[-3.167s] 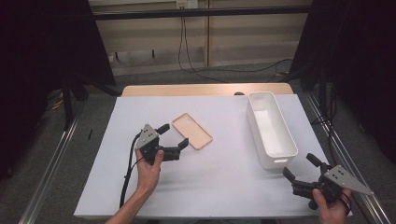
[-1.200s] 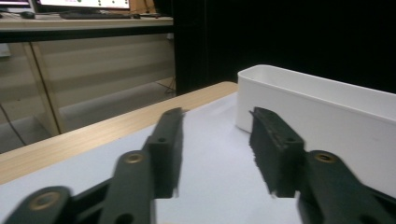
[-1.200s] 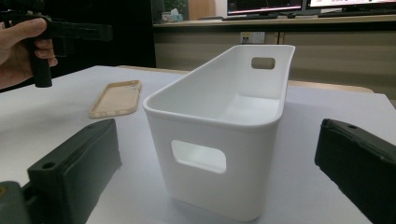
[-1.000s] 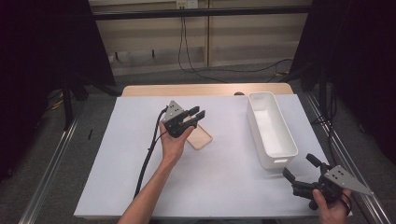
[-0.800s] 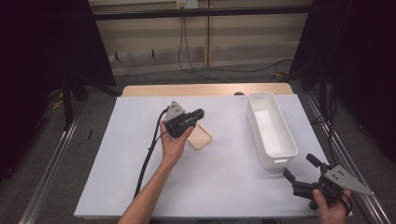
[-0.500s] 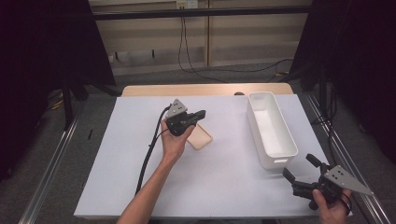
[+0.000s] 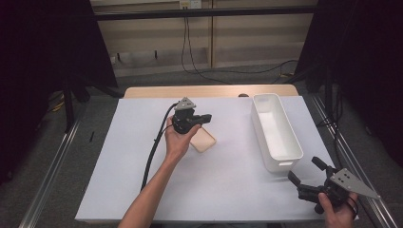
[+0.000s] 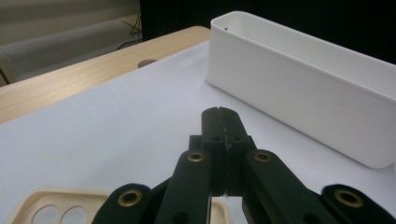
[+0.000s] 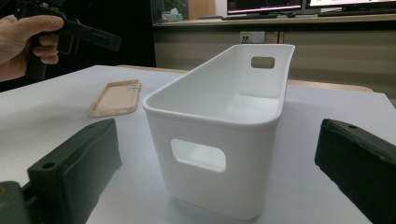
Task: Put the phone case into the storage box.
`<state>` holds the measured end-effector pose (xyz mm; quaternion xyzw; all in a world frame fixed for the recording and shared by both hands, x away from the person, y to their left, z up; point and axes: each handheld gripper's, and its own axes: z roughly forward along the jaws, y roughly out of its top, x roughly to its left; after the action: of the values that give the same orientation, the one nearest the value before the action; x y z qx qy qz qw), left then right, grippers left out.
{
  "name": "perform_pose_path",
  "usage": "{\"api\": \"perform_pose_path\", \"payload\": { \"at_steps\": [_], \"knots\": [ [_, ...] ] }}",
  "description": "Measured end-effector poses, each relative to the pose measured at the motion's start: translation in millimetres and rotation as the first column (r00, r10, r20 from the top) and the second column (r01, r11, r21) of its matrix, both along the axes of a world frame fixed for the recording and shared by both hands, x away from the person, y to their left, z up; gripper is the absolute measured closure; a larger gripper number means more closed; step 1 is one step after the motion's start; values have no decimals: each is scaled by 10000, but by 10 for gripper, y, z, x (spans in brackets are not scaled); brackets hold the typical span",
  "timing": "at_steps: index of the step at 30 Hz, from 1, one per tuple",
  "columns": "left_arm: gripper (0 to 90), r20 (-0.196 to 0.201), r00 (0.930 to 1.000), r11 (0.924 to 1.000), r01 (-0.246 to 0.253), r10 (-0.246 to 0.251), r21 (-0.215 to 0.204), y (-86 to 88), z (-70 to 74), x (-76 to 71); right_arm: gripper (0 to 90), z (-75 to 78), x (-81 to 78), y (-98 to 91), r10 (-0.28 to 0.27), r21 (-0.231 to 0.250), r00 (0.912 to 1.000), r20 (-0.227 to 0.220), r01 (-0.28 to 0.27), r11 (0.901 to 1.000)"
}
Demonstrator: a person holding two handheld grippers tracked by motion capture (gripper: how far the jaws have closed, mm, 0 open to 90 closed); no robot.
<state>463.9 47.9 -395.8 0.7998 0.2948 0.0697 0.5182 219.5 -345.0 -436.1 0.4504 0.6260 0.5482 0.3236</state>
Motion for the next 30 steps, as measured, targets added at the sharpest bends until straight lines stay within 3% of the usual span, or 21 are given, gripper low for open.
{"api": "perform_pose_path", "payload": {
  "at_steps": [3,5,7,9,12,14,15,16,17,20,23,27,29,30],
  "knots": [
    [900,-267,9996,9993,138,-129,336,-36,4,41,0,-2,2,0,-16,7,10000,-10,16,10000],
    [900,-654,9973,9983,359,-328,459,-62,-10,71,0,-1,0,-1,-6,5,10000,-9,6,10000],
    [900,-710,9967,9958,460,-403,795,-100,-27,81,0,0,-2,-1,7,27,10000,3,-7,10000],
    [900,-934,9944,9947,565,-484,857,-114,-34,91,0,0,-4,-1,12,18,10000,4,-12,10000],
    [900,-1167,9914,9867,755,-588,1440,-154,-47,121,0,-2,-2,0,12,2,10000,-3,-12,10000],
    [900,-867,9962,9804,263,-94,1953,-174,-39,132,0,-3,0,0,23,-31,10000,3,-23,10000],
    [900,-1103,9938,9805,370,-158,1931,-169,-37,166,0,-4,0,2,27,-25,10000,-18,-27,10000],
    [900,-1314,9910,9780,503,-237,2026,-176,-43,200,0,-4,1,4,30,-19,10000,-29,-30,10000],
    [900,-1289,9914,9693,531,-224,2402,-190,-42,215,0,-4,1,5,27,-18,10000,-27,-27,10000],
    [900,-1375,9899,9638,684,-335,2576,-219,-51,246,0,-4,1,1,25,-28,10000,0,-25,10000],
    [900,-1652,9855,9502,885,-398,2987,-267,-100,278,0,-5,3,1,18,-21,10000,-31,-18,10000],
    [900,-2115,9763,9473,1103,-465,3008,-314,-187,308,0,-1,-4,-1,-3,-16,10000,28,3,10000],
    [900,-2209,9746,9275,1154,-366,3556,-346,-216,329,0,-3,-4,-3,-30,1,10000,-7,30,10000],
    [900,-2385,9704,9275,1237,-388,3527,-352,-228,341,0,-5,0,-3,-28,-6,10000,-3,28,10000]
  ]
}}
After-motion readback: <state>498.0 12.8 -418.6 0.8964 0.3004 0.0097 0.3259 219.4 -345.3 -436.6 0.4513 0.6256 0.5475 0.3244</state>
